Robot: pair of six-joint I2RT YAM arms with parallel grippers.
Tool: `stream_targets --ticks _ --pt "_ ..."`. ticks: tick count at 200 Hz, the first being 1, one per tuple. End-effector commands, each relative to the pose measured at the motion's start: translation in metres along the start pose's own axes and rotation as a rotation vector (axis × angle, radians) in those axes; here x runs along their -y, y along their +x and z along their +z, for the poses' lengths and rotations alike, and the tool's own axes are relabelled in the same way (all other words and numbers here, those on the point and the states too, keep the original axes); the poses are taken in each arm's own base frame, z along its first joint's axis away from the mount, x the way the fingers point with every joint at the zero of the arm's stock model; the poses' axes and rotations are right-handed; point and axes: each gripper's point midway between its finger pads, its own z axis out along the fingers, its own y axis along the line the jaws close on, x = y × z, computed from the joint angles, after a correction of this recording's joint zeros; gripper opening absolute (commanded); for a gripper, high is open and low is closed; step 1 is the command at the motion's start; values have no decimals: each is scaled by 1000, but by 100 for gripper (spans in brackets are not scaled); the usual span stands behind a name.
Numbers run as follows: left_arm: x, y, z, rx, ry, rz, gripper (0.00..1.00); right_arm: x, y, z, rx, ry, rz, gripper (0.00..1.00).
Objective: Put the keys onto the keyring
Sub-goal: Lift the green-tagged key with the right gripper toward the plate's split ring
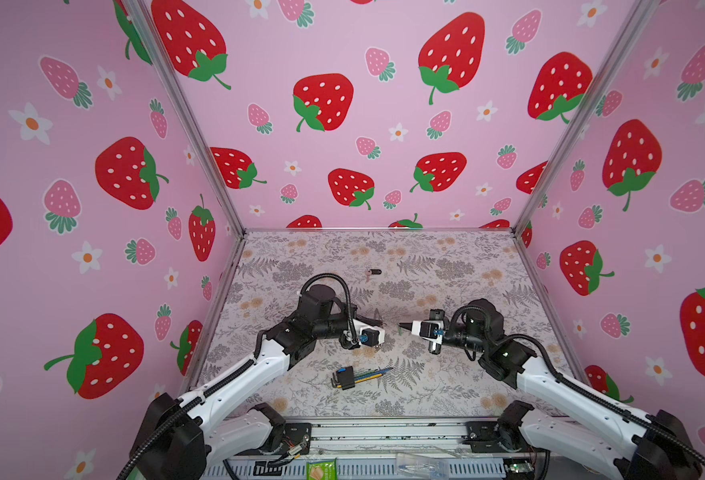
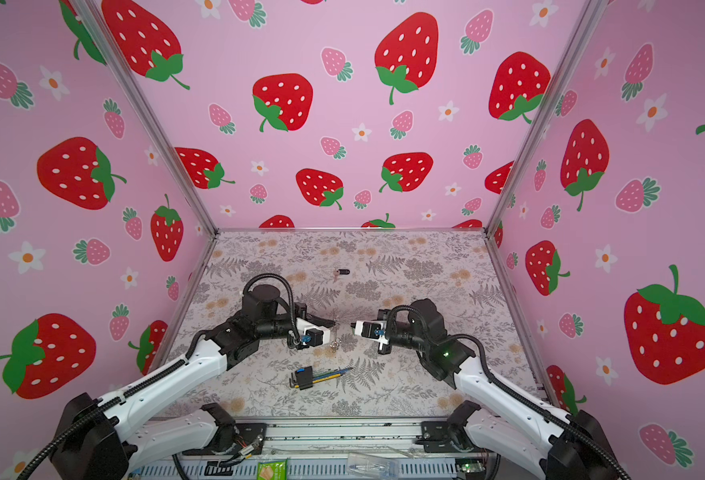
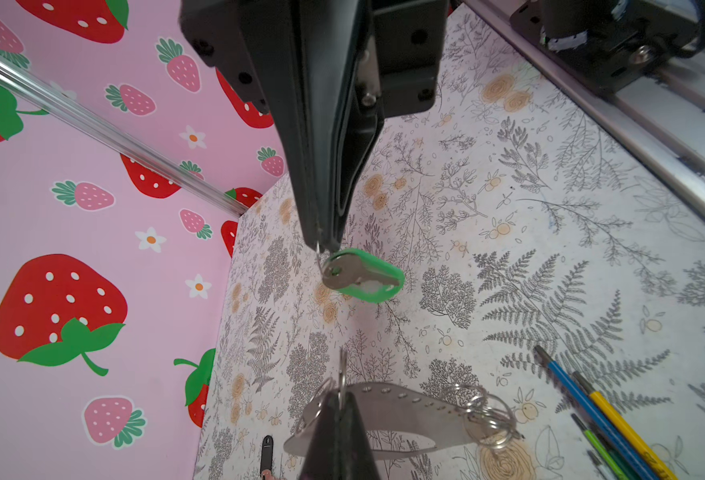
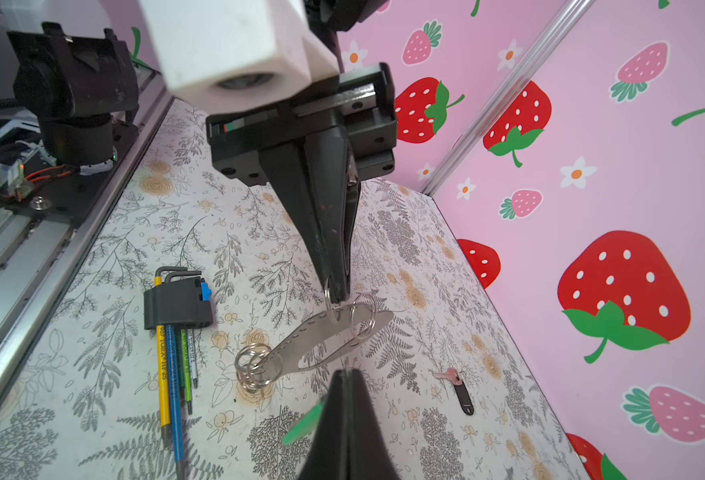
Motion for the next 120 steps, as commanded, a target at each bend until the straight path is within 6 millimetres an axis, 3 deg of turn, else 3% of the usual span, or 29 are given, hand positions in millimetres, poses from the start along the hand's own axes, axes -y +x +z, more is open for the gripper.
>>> stream_targets --ticks 1,120 --pt "-6 -22 -3 71 55 13 0 0 -5 0 17 13 -123 0" --pt "7 -35 -2 135 202 -84 0 -8 -13 10 34 27 -267 0"
